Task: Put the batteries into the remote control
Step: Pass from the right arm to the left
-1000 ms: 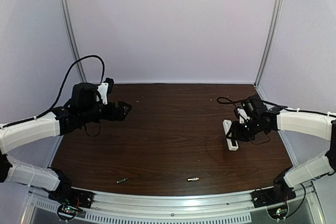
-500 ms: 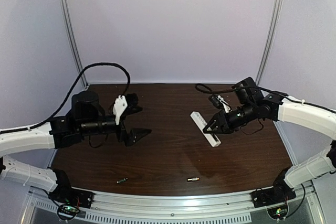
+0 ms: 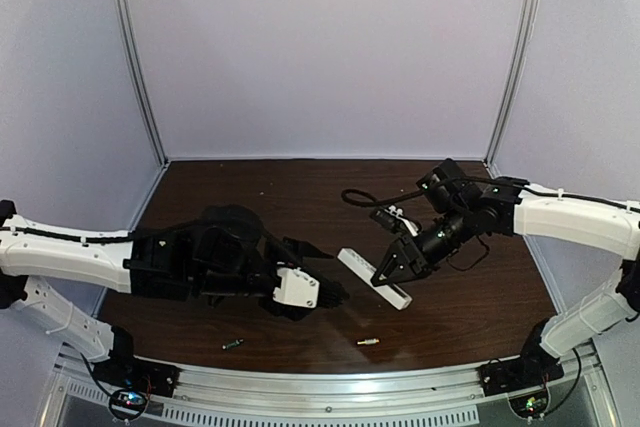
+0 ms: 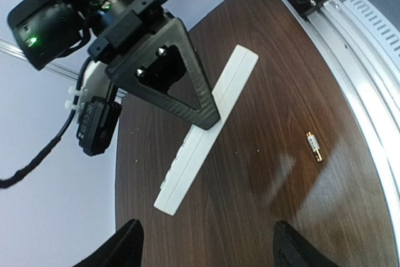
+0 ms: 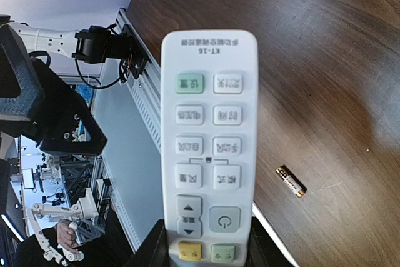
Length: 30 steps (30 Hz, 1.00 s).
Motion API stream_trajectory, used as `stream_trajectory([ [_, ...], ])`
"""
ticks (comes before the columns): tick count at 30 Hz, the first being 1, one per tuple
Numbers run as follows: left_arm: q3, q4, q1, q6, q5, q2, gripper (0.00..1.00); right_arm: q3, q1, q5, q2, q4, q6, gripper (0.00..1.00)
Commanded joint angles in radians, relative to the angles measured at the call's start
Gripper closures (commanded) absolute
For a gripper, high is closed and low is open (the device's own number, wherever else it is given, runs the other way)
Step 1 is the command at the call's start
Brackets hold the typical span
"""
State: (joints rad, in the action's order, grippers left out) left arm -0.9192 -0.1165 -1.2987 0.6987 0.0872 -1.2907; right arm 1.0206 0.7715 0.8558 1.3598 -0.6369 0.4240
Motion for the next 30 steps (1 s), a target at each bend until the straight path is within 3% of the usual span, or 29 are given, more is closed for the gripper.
stream_trajectory([
  [1,-0.054,-0.031,-0.024,0.112,0.107,-0.076,0.27,0.051,0.04,0.045,0.016,-0.016,-0.007,1.0],
  [13,-0.101,-0.054,-0.078,0.159,0.193,-0.193,0.3,0.079,0.156,0.051,0.101,0.024,0.027,1.0],
  [25,-0.102,-0.092,-0.079,0.16,0.201,-0.219,0.68,0.13,0.172,0.042,0.136,-0.018,0.01,0.99],
  [30,-0.108,-0.09,-0.079,0.119,0.205,-0.2,0.85,0.207,0.172,-0.044,0.149,-0.146,-0.051,0.7],
])
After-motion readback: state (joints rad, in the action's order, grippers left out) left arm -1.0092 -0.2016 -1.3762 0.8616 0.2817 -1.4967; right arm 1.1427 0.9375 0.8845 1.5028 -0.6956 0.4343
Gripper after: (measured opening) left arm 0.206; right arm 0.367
